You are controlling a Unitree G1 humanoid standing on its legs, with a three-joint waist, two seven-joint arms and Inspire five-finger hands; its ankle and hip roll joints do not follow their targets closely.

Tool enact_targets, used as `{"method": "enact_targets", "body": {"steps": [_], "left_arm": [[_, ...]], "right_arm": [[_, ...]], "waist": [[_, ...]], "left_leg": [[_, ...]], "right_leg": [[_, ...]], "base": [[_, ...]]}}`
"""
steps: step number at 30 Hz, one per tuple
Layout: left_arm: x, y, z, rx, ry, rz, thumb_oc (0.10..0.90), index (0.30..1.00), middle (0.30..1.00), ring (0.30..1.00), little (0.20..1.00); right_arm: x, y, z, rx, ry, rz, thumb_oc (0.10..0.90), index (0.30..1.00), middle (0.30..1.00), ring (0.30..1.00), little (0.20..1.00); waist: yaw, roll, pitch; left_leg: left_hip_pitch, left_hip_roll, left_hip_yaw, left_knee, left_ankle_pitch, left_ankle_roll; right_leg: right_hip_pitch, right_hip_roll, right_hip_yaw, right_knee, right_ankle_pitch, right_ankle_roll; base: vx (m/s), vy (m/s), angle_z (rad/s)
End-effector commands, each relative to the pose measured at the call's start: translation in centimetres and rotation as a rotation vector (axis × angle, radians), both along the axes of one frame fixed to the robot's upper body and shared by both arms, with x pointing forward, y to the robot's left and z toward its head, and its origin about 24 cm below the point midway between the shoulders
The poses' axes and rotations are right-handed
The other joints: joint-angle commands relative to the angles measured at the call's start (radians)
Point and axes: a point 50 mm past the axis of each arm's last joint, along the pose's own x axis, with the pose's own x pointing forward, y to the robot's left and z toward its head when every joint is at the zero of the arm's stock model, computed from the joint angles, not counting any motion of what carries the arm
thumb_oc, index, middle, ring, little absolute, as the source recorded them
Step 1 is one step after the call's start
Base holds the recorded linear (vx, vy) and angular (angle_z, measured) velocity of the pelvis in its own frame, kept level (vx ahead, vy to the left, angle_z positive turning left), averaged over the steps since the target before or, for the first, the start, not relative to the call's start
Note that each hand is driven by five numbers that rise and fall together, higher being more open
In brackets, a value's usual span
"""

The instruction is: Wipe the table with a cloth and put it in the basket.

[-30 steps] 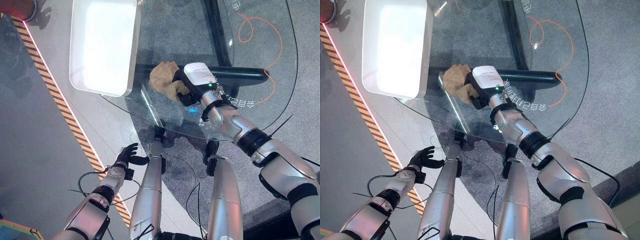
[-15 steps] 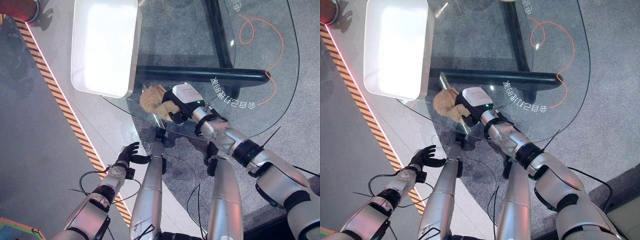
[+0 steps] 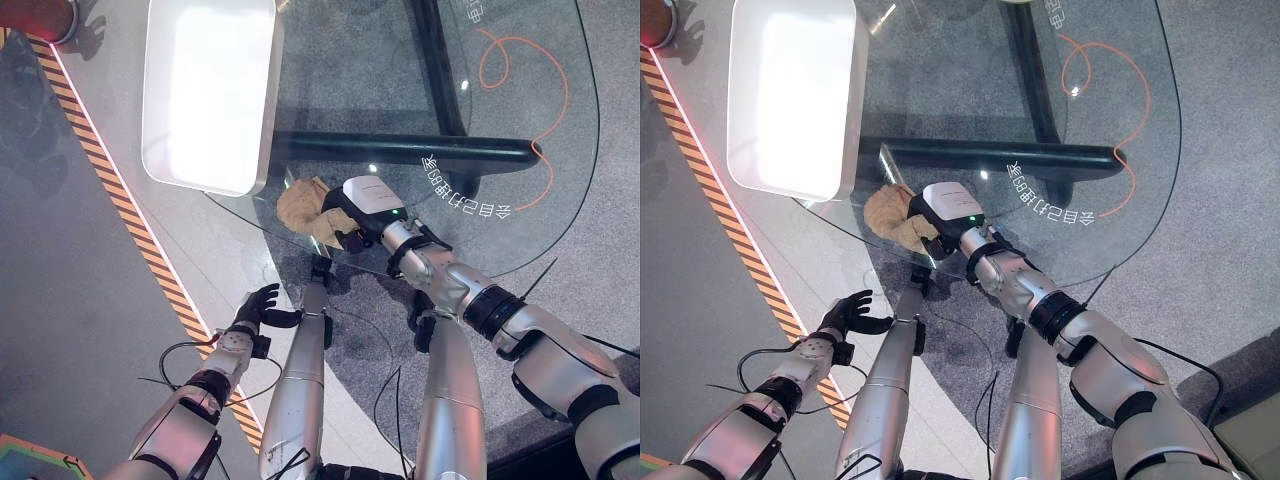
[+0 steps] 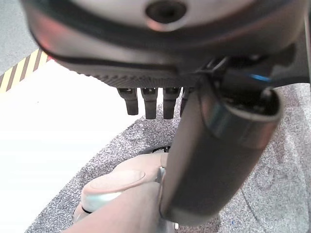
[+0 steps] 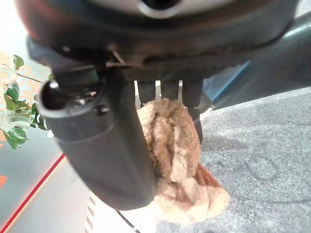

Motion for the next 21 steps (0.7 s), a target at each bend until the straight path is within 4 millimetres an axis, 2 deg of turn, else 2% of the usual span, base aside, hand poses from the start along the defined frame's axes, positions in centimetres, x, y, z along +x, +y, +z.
{"method": "enact_targets", "body": {"steps": [1,8,16,18,19,21], "left_arm": [[-0.9,0.7,-1.1,0.038,0.046,0.044,0.8,0.9,0.9,0.9,0.9],[-0.8,0.6,-0.9,0.044,0.023,0.073,0.8,0.9,0.9,0.9,0.9],[-0.7,3.3,0.0,-0.184,-0.115,0.515,0.8,0.9,0.9,0.9,0.9],[-0.5,4.3,1.0,-0.277,-0.196,0.646,0.8,0.9,0.9,0.9,0.9],[-0.5,4.3,1.0,-0.277,-0.196,0.646,0.8,0.9,0.9,0.9,0.9],[0.1,5.8,2.7,-0.396,-0.31,0.782,0.8,0.9,0.9,0.9,0.9]], "right_arm": [[-3.5,7.2,2.4,0.172,-0.027,0.318,0.1,0.3,0.3,0.3,0.2],[-3.5,7.3,3.3,0.277,-0.054,0.276,0.1,0.3,0.3,0.3,0.2],[-1.7,4.1,6.4,0.675,-0.161,0.07,0.1,0.3,0.3,0.3,0.2],[-1.6,3.1,7.3,0.773,-0.192,0.029,0.1,0.3,0.3,0.3,0.2],[-1.6,3.1,7.3,0.773,-0.192,0.029,0.1,0.3,0.3,0.3,0.2],[-1.8,1.8,8.6,0.903,-0.242,0.001,0.1,0.3,0.3,0.3,0.2]], "waist": [[-0.016,-0.031,-0.008],[-0.019,-0.025,-0.008],[-0.011,-0.023,-0.008],[-0.009,-0.025,-0.008],[-0.009,-0.025,-0.008],[-0.007,-0.033,-0.008]], "left_leg": [[0.019,-0.115,0.134,0.098,-0.114,0.12],[0.024,-0.114,0.138,0.09,-0.108,0.119],[0.029,-0.109,0.133,0.088,-0.104,0.116],[0.031,-0.106,0.131,0.088,-0.106,0.115],[0.031,-0.106,0.131,0.088,-0.106,0.115],[0.03,-0.107,0.126,0.092,-0.11,0.116]], "right_leg": [[0.041,0.044,-0.042,-0.308,0.226,0.016],[0.041,0.043,-0.036,-0.309,0.227,0.013],[0.041,0.039,-0.036,-0.29,0.213,0.014],[0.041,0.038,-0.038,-0.282,0.208,0.015],[0.041,0.038,-0.038,-0.282,0.208,0.015],[0.042,0.038,-0.039,-0.277,0.203,0.016]], "base": [[0.0,0.0,0.0],[-0.01,0.02,0.0],[0.0,0.008,0.03],[0.0,0.0,0.0],[0.0,-0.016,-0.05],[-0.01,-0.025,-0.04]]}}
